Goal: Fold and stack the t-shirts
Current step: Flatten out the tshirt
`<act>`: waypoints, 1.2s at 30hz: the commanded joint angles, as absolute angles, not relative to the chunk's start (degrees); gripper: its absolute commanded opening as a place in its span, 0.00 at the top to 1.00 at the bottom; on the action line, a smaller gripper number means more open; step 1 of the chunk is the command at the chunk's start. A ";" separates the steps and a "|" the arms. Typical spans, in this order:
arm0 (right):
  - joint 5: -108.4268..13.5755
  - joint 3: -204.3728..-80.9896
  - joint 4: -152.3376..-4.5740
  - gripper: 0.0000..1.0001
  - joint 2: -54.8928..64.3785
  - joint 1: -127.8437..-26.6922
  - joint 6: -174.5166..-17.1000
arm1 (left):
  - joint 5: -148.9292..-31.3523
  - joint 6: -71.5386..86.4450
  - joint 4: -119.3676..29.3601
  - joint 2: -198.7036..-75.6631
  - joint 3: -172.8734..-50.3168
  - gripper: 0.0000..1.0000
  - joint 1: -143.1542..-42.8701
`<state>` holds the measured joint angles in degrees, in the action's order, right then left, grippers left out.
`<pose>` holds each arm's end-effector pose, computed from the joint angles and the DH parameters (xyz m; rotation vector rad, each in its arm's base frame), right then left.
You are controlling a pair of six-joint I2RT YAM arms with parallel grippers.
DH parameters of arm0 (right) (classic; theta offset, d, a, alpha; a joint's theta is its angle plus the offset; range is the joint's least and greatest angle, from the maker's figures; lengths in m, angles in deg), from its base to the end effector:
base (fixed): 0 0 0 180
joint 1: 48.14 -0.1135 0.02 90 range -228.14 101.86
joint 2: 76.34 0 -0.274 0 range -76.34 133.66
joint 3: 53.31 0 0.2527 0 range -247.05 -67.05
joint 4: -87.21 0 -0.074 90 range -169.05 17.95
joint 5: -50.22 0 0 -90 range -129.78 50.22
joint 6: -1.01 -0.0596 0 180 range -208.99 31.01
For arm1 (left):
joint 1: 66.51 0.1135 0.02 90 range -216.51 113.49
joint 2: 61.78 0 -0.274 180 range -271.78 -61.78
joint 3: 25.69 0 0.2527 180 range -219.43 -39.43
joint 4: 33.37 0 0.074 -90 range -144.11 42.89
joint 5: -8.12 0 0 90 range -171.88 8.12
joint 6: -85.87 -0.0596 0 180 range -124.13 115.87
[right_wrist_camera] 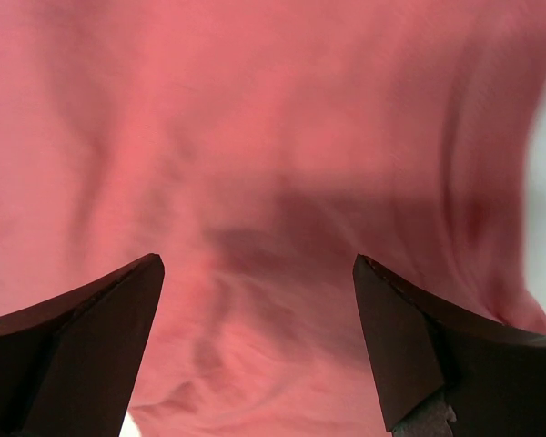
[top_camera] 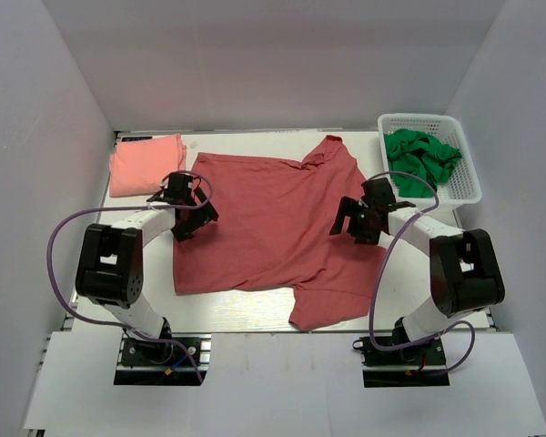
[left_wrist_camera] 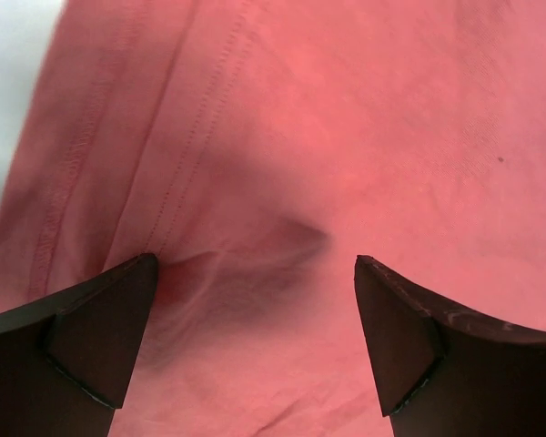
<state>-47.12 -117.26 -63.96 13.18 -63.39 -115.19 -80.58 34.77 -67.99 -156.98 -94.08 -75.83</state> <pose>0.3098 0.0923 0.1702 0.1924 2.5621 0.4460 0.3301 -0.0528 0.1551 -0.6881 2.5761 -0.2497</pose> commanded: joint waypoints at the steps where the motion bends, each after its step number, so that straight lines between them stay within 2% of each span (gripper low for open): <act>1: -45.05 -115.74 -62.09 0.10 14.45 -62.03 -116.50 | -73.62 38.85 -75.41 -153.80 -90.67 0.00 -74.86; 8: -44.44 -113.36 -61.74 0.10 12.97 -61.85 -116.69 | -73.62 40.79 -76.46 -147.75 -85.57 0.00 -74.86; 16: -44.19 -121.62 -59.54 0.10 8.58 -62.73 -108.42 | -75.55 35.78 -71.98 -147.99 -99.88 0.00 -75.48; 22: -32.33 -123.73 -59.98 0.10 7.42 -65.36 -103.59 | -77.57 30.60 -69.17 -153.88 -107.18 0.00 -76.00; 24: -29.51 -125.75 -58.76 0.10 9.44 -66.94 -103.06 | -74.42 28.41 -70.39 -158.43 -110.68 0.00 -76.61; 31: -23.71 -130.77 -57.78 0.10 17.25 -69.85 -102.96 | -52.04 21.90 -87.43 -173.11 -126.77 0.00 -82.67; 36: -24.14 -133.13 -57.34 0.10 22.61 -69.85 -105.60 | -53.31 18.20 -85.87 -177.87 -127.40 0.00 -85.40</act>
